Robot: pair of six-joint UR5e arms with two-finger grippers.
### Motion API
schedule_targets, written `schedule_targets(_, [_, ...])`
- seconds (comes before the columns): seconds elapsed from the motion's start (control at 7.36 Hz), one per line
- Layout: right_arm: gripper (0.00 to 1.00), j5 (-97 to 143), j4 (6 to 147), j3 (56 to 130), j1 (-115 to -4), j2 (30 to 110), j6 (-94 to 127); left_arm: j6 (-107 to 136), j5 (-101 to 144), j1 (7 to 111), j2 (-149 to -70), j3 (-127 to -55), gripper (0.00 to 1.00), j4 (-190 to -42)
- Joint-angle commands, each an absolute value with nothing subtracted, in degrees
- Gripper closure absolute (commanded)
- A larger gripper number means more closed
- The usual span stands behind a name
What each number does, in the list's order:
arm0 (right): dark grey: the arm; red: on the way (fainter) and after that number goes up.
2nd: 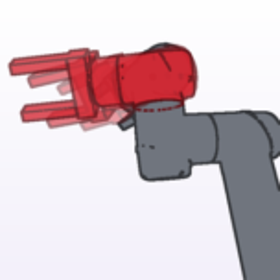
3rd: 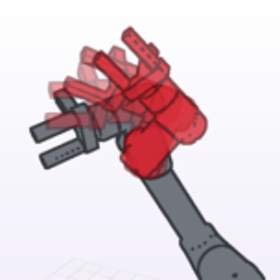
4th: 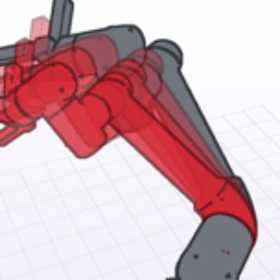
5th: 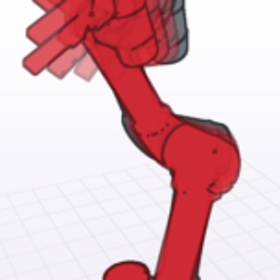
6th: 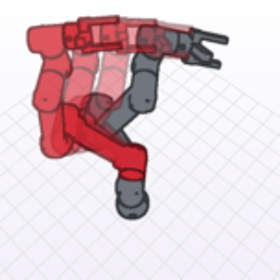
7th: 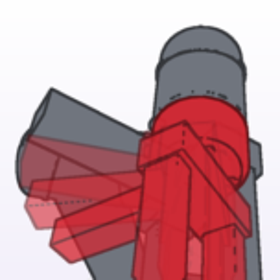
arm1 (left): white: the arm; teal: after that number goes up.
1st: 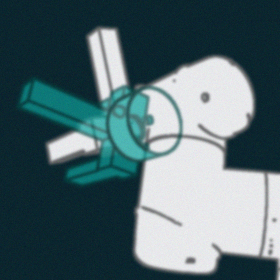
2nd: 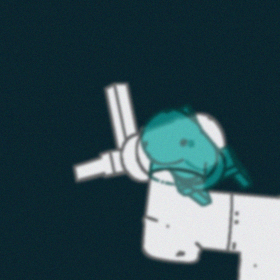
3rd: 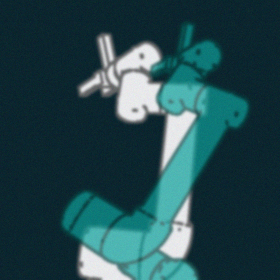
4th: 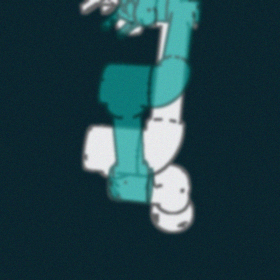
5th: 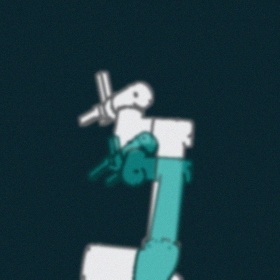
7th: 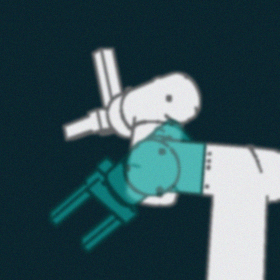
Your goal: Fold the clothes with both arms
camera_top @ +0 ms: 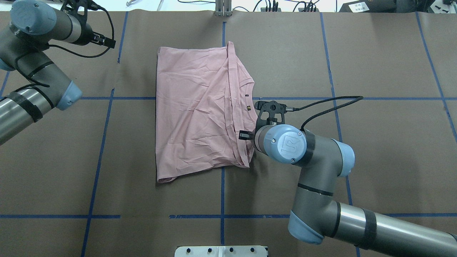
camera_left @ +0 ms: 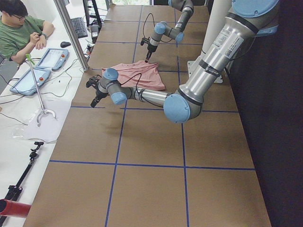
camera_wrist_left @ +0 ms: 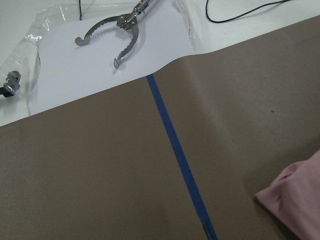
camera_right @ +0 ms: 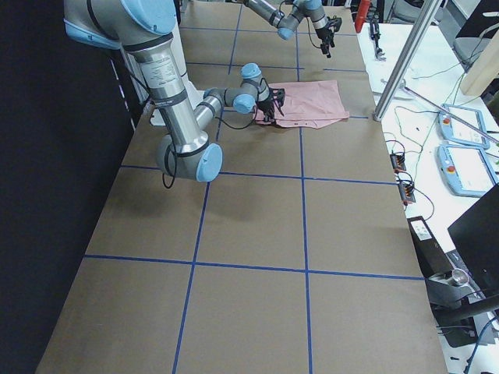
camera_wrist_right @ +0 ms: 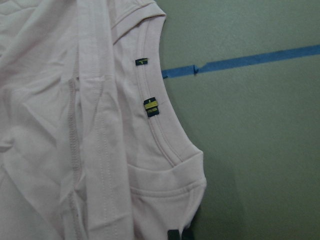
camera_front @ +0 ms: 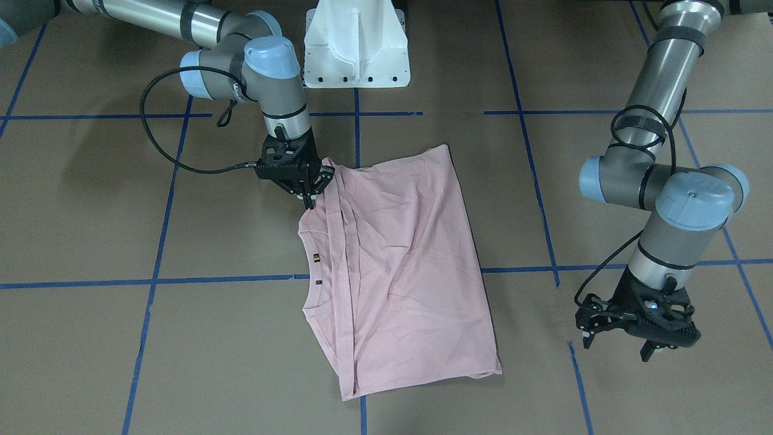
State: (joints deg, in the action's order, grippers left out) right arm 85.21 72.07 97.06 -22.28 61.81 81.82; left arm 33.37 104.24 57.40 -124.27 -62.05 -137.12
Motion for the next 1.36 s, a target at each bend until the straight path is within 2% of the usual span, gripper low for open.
schedule_targets(0.0, [1.0,83.33,72.07,103.69,-19.7,67.92,81.83,33.4,104.24,57.39,-124.28,-62.05,0.0,-137.2])
schedule_targets(0.14, [0.73,81.15,72.07,104.32,-17.95,69.07,81.83,33.4,104.24,57.39,-124.28,-62.05,0.0,-137.2])
schedule_targets(0.27, [0.01,80.25,72.07,104.85,-17.58,68.99,81.74,33.4,104.24,57.39,-124.28,-62.05,0.0,-137.2])
schedule_targets(0.41, [0.0,81.03,73.64,105.38,-17.14,68.21,80.78,33.4,104.24,57.39,-124.28,-62.05,0.0,-137.2])
schedule_targets(0.68, [0.0,81.65,85.37,104.68,-16.53,60.34,74.39,33.4,104.24,57.39,-124.28,-62.05,0.0,-137.2])
schedule_targets(0.95, [0.01,81.65,90.94,104.5,-14.78,58.54,66.23,33.4,104.24,57.39,-124.19,-62.05,0.0,-137.2])
schedule_targets(1.09, [0.19,81.39,94.71,104.33,-14.16,57.32,65.31,33.4,104.24,57.39,-124.28,-62.05,0.0,-137.28])
schedule_targets(1.22, [0.46,81.13,97.27,104.5,-14.15,56.78,58.17,33.4,104.24,57.39,-124.19,-62.05,0.0,-137.29])
